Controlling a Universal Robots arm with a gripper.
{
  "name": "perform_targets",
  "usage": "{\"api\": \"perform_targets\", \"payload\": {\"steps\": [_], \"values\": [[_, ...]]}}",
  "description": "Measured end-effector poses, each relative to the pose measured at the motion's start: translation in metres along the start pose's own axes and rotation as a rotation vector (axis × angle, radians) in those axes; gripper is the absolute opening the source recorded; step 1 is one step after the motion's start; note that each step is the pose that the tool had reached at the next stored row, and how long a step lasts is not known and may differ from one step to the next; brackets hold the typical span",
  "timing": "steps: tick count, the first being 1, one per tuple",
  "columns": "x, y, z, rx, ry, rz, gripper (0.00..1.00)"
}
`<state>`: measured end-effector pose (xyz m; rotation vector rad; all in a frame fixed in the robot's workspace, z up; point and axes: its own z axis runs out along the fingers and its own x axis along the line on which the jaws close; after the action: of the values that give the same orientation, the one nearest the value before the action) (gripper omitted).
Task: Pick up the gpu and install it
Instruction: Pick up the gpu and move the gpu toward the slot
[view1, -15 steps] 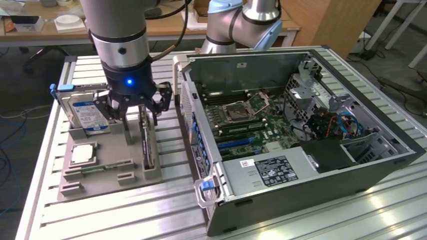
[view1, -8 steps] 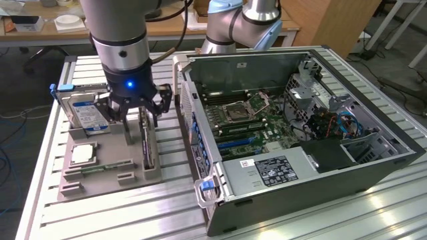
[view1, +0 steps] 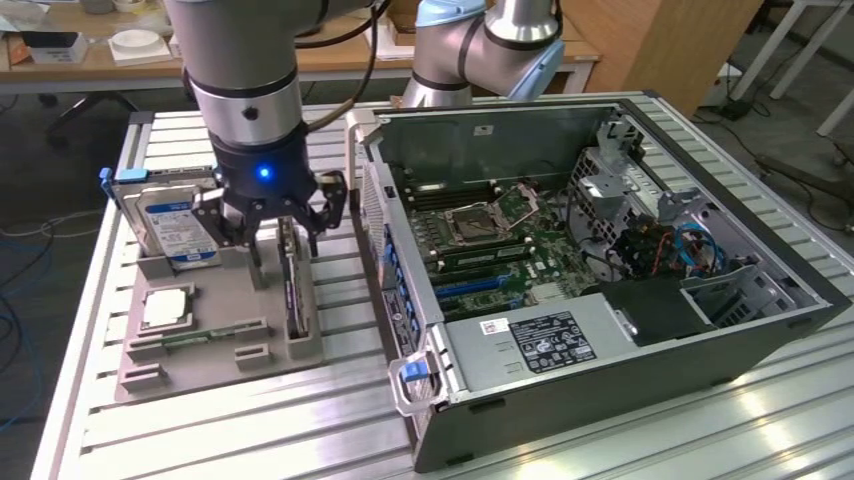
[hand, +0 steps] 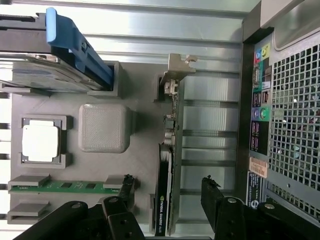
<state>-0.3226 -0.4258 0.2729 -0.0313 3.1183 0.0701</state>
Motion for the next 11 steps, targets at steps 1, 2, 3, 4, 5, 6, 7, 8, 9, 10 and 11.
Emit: {"api": "perform_targets", "payload": {"steps": [1, 2, 3, 4, 5, 6, 7, 8, 9, 10, 11], "values": [[0.0000, -0.0002, 0.0006, 0.0000, 0.0000, 0.000, 0.65], [0.0000, -0.0004, 0.0012, 0.0000, 0.0000, 0.000, 0.65], [0.0000, -0.0006, 0.0020, -0.0001, -0.0001, 0.000, 0.65], [0.0000, -0.0007, 0.0030, -0.0002, -0.0002, 0.000, 0.65], [0.0001, -0.0008, 0.0041, -0.0001, -0.0001, 0.000, 0.65], [0.0001, -0.0009, 0.0052, -0.0001, -0.0001, 0.000, 0.65], [0.0001, -0.0009, 0.0063, -0.0001, -0.0001, 0.000, 0.65], [0.0002, -0.0010, 0.0072, -0.0001, -0.0001, 0.000, 0.65], [0.0002, -0.0012, 0.0080, 0.0000, -0.0001, 0.000, 0.65], [0.0002, -0.0012, 0.0088, 0.0000, 0.0000, 0.000, 0.65], [0.0002, -0.0013, 0.0095, 0.0000, 0.0000, 0.000, 0.65]]}}
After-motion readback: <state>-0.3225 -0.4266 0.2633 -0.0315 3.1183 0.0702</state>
